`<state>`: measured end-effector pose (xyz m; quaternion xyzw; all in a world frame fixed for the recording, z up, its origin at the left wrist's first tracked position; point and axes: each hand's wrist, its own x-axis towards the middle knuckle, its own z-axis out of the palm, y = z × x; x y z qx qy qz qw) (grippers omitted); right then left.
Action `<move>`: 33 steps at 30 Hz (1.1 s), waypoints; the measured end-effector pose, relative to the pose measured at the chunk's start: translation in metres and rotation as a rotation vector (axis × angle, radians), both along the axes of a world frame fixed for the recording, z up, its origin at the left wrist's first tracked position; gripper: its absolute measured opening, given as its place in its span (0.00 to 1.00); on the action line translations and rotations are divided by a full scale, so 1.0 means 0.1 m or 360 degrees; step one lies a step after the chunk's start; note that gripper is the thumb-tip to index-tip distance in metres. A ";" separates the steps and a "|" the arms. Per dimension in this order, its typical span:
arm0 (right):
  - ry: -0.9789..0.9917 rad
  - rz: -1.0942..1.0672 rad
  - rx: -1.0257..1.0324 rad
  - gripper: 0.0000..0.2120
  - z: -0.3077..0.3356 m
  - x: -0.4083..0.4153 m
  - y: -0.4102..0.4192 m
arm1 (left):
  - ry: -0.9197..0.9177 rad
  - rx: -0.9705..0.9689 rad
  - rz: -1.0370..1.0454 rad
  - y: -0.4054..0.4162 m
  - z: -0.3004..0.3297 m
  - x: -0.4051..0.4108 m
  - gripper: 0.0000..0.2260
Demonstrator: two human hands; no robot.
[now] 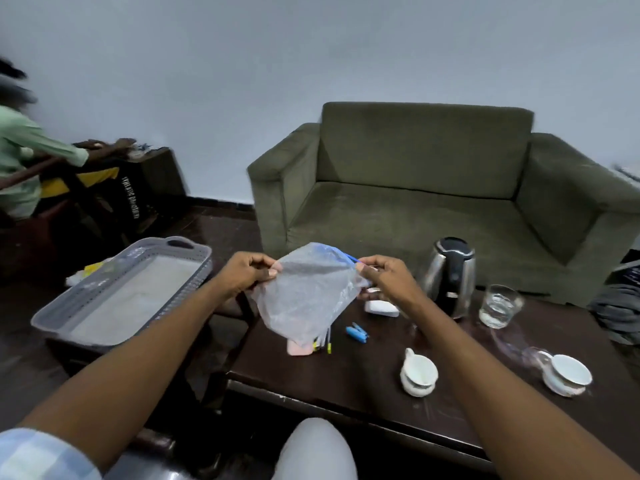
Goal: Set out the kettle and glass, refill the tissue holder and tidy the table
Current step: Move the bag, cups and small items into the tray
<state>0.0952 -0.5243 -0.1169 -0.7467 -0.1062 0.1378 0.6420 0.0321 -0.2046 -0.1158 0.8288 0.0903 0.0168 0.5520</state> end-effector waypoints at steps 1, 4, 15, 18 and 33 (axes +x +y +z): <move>-0.0028 0.0057 -0.0039 0.09 -0.03 0.01 0.23 | -0.0035 0.0013 0.0074 0.21 0.02 -0.06 0.07; -0.0144 0.0207 -0.0174 0.15 -0.13 0.00 1.20 | -0.0119 0.0128 0.0333 1.05 0.13 -0.32 0.08; -0.0491 0.0376 -0.0423 0.24 -0.16 -0.54 3.90 | -0.0075 0.0373 0.1350 2.94 -0.21 -1.05 0.06; -0.0631 0.0616 -0.0873 0.23 -0.37 -0.64 4.12 | 0.0045 0.0661 0.1387 3.09 -0.34 -1.04 0.07; -0.0609 -0.0113 -0.1287 0.09 -0.67 0.20 0.63 | -0.0266 0.1349 -0.0009 1.05 -0.71 0.08 0.16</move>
